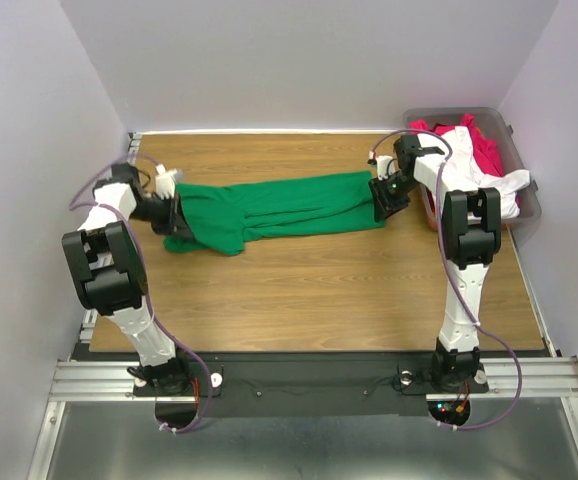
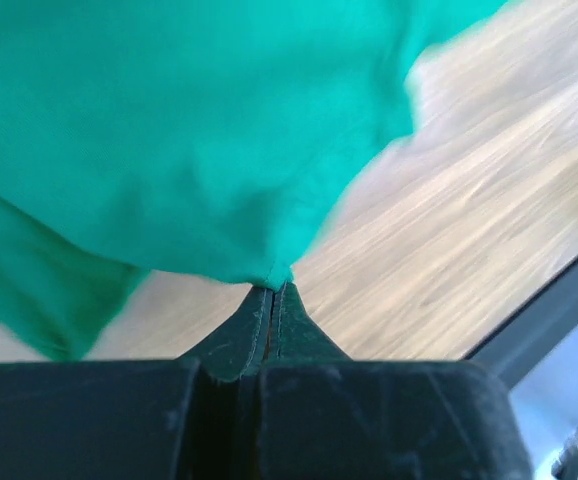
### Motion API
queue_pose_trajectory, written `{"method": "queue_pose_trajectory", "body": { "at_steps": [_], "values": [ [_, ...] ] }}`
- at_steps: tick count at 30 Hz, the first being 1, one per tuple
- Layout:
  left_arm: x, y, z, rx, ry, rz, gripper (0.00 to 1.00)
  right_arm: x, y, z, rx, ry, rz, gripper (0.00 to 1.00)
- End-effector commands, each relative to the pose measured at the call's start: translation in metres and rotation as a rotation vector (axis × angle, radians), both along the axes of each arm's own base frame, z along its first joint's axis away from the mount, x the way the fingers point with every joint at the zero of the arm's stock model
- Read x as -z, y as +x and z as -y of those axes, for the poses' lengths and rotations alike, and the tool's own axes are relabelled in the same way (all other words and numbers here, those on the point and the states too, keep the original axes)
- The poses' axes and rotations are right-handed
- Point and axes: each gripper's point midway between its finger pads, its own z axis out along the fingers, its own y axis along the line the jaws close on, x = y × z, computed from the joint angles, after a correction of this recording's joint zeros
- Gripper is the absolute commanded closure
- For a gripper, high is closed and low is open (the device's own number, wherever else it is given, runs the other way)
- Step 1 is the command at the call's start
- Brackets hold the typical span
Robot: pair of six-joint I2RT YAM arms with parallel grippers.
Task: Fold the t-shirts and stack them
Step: Fold the tshirt
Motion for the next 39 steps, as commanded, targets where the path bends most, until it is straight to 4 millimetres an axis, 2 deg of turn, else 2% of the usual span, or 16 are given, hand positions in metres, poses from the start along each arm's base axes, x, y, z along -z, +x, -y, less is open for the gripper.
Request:
{"method": "queue_pose_trajectory", "body": {
  "at_steps": [1,5,6,7,10,12,14,15,16,18,19,24,27,29,32,39],
  "values": [
    [-0.079,0.042,0.009,-0.024,-0.084,0.185,1.00,-0.012,0.012,0.013,0.025,-0.022,0.045,0.57],
    [-0.106,0.081,0.004,-0.045,-0.116,0.260,1.00,-0.015,0.019,0.016,0.035,-0.023,0.059,0.57],
    [-0.100,0.091,0.002,-0.049,-0.128,0.245,1.00,-0.017,0.022,0.017,0.036,-0.023,0.069,0.57],
    [-0.113,0.104,0.000,-0.048,-0.127,0.288,1.00,-0.018,0.024,0.017,0.035,-0.026,0.074,0.57],
    [-0.119,0.135,-0.005,-0.069,-0.147,0.329,1.00,-0.020,0.029,0.017,0.037,-0.025,0.086,0.57],
    [-0.118,0.156,-0.009,-0.078,-0.158,0.350,1.00,-0.021,0.033,0.017,0.037,-0.024,0.094,0.57],
    [-0.115,0.169,-0.013,-0.088,-0.163,0.356,1.00,-0.023,0.036,0.018,0.040,-0.028,0.103,0.57],
    [-0.102,0.176,-0.014,-0.092,-0.166,0.337,1.00,-0.022,0.038,0.018,0.039,-0.030,0.104,0.57],
    [-0.104,0.184,-0.017,-0.098,-0.164,0.353,1.00,-0.022,0.039,0.018,0.036,-0.030,0.108,0.57],
    [-0.088,0.193,-0.019,-0.106,-0.163,0.333,1.00,-0.025,0.043,0.019,0.035,-0.033,0.120,0.58],
    [-0.089,0.198,-0.021,-0.113,-0.160,0.344,1.00,-0.025,0.046,0.019,0.034,-0.038,0.129,0.59],
    [-0.056,0.204,-0.028,-0.135,-0.131,0.297,1.00,-0.046,0.058,0.015,-0.012,-0.014,0.198,0.61],
    [-0.047,0.203,-0.031,-0.143,-0.116,0.283,1.00,-0.064,0.068,0.008,-0.042,0.010,0.255,0.55],
    [-0.042,0.201,-0.032,-0.149,-0.112,0.272,1.00,-0.069,0.073,0.006,-0.061,0.017,0.278,0.52],
    [-0.038,0.201,-0.033,-0.152,-0.107,0.265,1.00,-0.068,0.075,0.001,-0.107,0.007,0.296,0.49],
    [-0.037,0.201,-0.035,-0.158,-0.099,0.261,1.00,-0.054,0.058,-0.020,-0.261,-0.021,0.286,0.46]
  ]
}}
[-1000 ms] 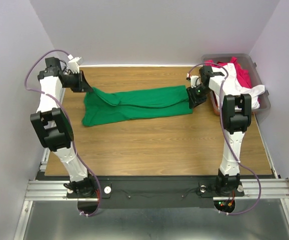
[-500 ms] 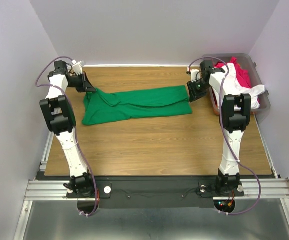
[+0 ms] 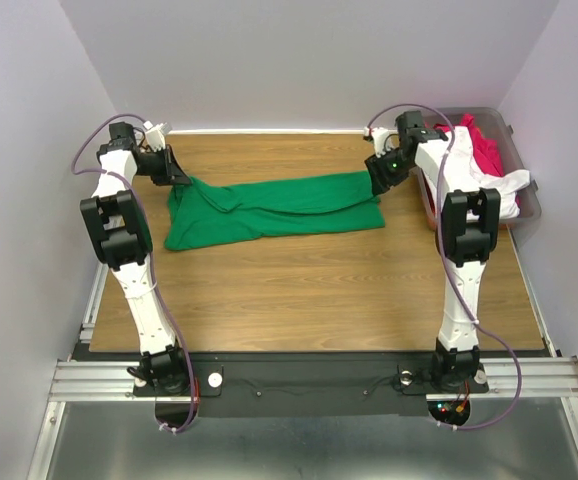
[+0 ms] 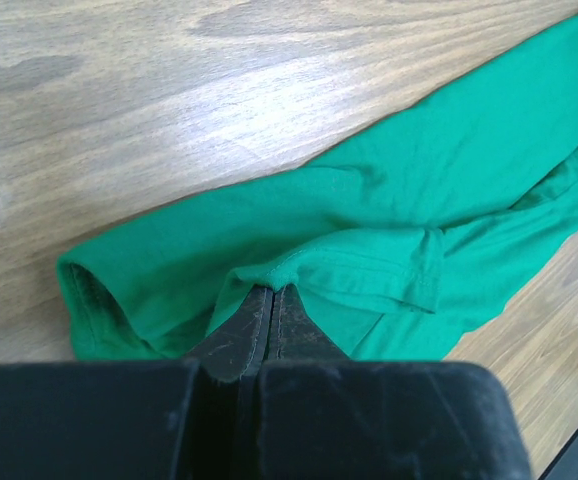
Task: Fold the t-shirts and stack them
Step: Fold the tshirt
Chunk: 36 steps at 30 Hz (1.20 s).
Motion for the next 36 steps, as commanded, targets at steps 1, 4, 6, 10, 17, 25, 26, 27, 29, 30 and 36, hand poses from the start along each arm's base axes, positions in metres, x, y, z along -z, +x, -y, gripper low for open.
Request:
{"method": "queue_pose_trajectory", "body": {
  "at_steps": [1,4,6,10,17,25,26,27,29,30,36],
  "values": [
    [-0.019,0.006,-0.006,-0.009,0.014,0.052,1.00,0.002,-0.009,-0.018,-0.139,-0.031,0.026,0.46],
    [-0.018,0.007,-0.005,-0.010,0.015,0.051,1.00,0.010,-0.012,-0.019,-0.175,-0.064,0.022,0.45],
    [-0.018,0.007,-0.006,-0.009,0.014,0.052,1.00,0.012,-0.007,-0.019,-0.185,-0.080,0.032,0.45],
    [-0.016,0.006,-0.006,-0.011,0.011,0.044,1.00,0.020,0.003,-0.019,-0.184,-0.096,0.039,0.50],
    [-0.016,0.010,-0.011,-0.020,0.019,0.051,1.00,0.025,0.005,-0.014,-0.181,-0.126,0.036,0.94],
    [-0.014,0.010,-0.018,-0.038,0.013,0.053,1.00,0.017,0.023,-0.018,-0.088,-0.065,0.059,0.99],
    [-0.013,0.010,-0.018,-0.041,0.012,0.051,1.00,0.016,0.027,-0.019,-0.078,-0.052,0.060,0.99],
    [-0.011,0.010,-0.018,-0.041,0.010,0.045,1.00,0.016,0.028,-0.021,-0.071,-0.043,0.059,0.99],
    [-0.009,0.010,-0.019,-0.042,0.010,0.042,1.00,0.019,0.028,-0.021,-0.044,-0.039,0.045,0.97],
    [-0.009,0.010,-0.019,-0.042,0.010,0.042,1.00,0.022,0.029,-0.020,-0.030,-0.047,0.040,0.94],
    [-0.005,0.011,-0.025,-0.056,0.013,0.032,1.00,0.031,0.037,-0.001,0.064,-0.105,0.029,0.88]
  ]
}}
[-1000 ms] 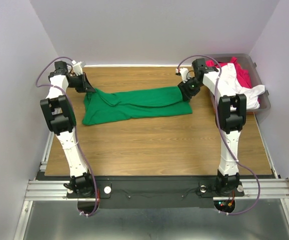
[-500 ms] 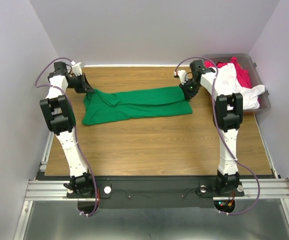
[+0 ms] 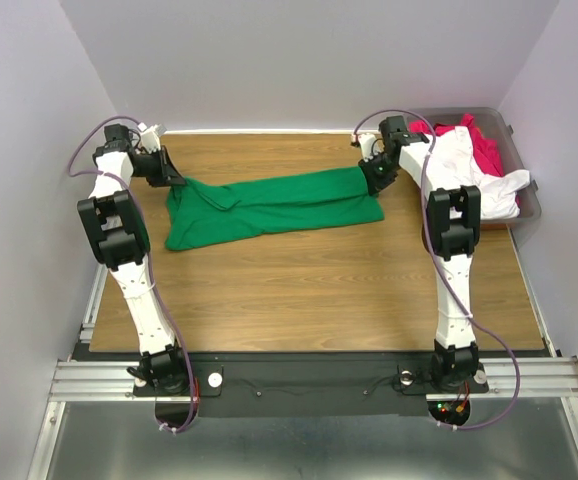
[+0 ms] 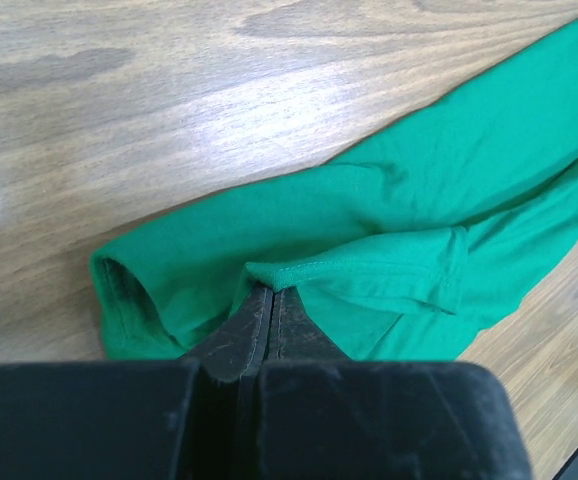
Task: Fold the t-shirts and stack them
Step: Fold the tshirt
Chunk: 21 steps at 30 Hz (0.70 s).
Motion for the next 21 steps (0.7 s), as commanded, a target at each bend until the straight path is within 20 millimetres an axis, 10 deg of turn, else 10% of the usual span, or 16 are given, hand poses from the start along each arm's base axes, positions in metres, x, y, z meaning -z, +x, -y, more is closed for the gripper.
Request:
{"method": "queue_pose_trajectory", "body": {
  "at_steps": [1,6,11,21],
  "values": [
    [-0.009,0.008,-0.010,-0.016,0.006,0.034,1.00,-0.009,0.023,0.019,0.120,-0.029,0.051,0.81],
    [-0.005,0.008,-0.016,-0.044,0.001,0.018,1.00,-0.026,0.030,0.022,0.233,0.007,0.070,0.45],
    [-0.004,0.008,-0.015,-0.054,-0.008,0.010,1.00,-0.064,0.033,0.007,0.268,0.113,0.117,0.46],
    [-0.002,0.006,-0.011,-0.073,-0.043,-0.009,1.00,-0.037,-0.031,-0.048,0.090,0.229,-0.060,0.64]
  ]
}}
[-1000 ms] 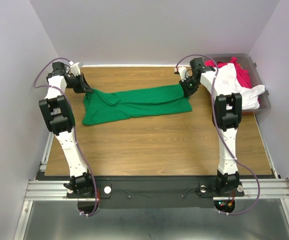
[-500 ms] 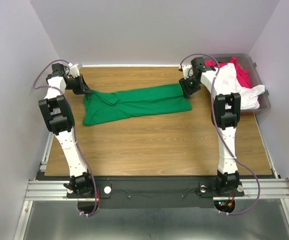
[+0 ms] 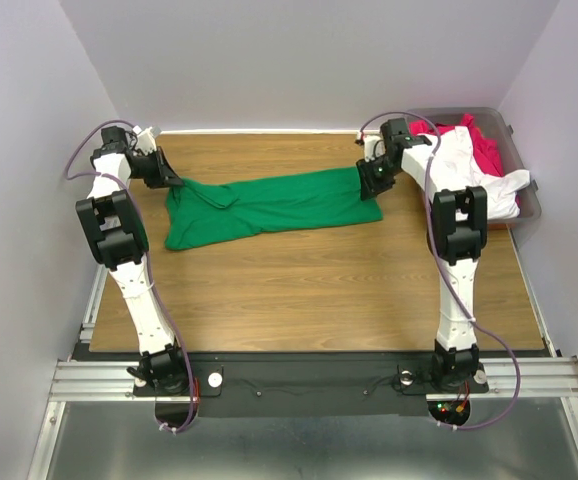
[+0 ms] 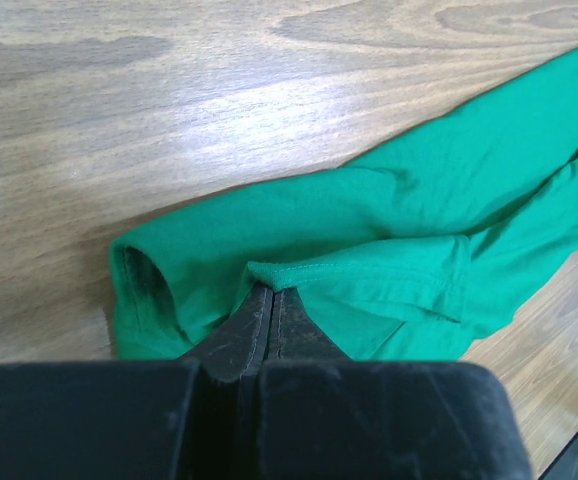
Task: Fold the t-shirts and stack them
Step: Fold the tshirt
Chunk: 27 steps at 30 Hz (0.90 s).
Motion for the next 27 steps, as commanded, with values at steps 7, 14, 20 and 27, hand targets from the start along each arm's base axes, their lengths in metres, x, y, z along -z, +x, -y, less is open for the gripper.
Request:
{"method": "queue_pose_trajectory", "body": {
  "at_steps": [7,14,20,27],
  "values": [
    [-0.010,-0.001,0.001,-0.016,-0.026,0.020,1.00,-0.088,-0.015,-0.137,-0.220,0.346,0.091,0.60],
    [-0.009,-0.005,0.002,-0.026,-0.031,0.010,1.00,-0.118,-0.022,-0.273,-0.347,0.454,0.236,0.52],
    [-0.011,-0.009,0.003,-0.017,-0.027,0.007,1.00,-0.115,-0.044,-0.345,-0.294,0.678,0.144,0.43],
    [-0.015,-0.011,0.004,-0.014,-0.028,0.015,1.00,-0.115,-0.025,-0.378,-0.084,0.884,0.056,0.49]
  ]
}}
